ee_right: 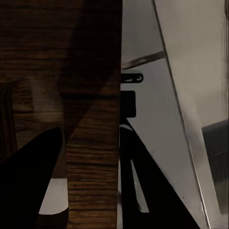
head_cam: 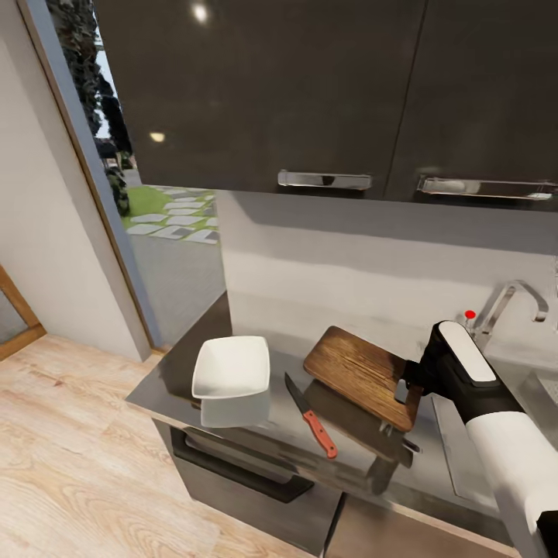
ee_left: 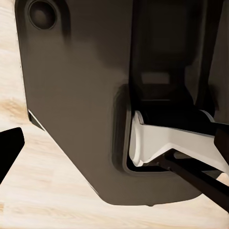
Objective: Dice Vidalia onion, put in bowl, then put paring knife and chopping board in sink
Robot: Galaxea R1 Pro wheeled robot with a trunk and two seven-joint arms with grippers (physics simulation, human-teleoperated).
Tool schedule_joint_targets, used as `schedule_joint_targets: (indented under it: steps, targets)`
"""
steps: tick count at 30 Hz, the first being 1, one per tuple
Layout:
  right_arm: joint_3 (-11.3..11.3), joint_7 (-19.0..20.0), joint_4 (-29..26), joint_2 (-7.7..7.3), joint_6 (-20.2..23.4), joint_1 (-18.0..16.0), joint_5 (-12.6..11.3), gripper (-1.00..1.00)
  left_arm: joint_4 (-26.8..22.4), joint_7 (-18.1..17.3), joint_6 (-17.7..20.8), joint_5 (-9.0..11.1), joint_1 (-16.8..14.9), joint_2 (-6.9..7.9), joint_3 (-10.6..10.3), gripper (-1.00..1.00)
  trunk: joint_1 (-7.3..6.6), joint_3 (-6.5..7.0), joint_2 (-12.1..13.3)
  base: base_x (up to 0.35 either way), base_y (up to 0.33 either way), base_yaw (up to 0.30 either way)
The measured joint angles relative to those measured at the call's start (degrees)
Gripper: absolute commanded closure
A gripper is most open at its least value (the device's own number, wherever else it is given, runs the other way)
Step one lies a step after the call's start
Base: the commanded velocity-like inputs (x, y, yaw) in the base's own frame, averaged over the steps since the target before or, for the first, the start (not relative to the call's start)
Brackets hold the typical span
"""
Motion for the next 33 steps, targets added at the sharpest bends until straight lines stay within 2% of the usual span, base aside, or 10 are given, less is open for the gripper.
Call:
schedule_joint_targets:
  steps: [15, 33]
  targets:
    - [0.0, 0.0, 0.0, -0.02, 0.0, 0.0, 0.1, 1.00, 0.0, 0.1, 0.0, 0.0, 0.0, 0.02, 0.0, -1.00, -0.02, 0.00, 0.0, -0.014, -0.087, 0.000]
    - [0.0, 0.1, 0.1, 0.00, -0.2, 0.0, 0.1, 1.00, 0.0, 0.1, 0.0, 0.0, 0.0, 0.03, 0.0, -1.00, 0.00, -0.77, 0.0, -0.002, -0.006, 0.000]
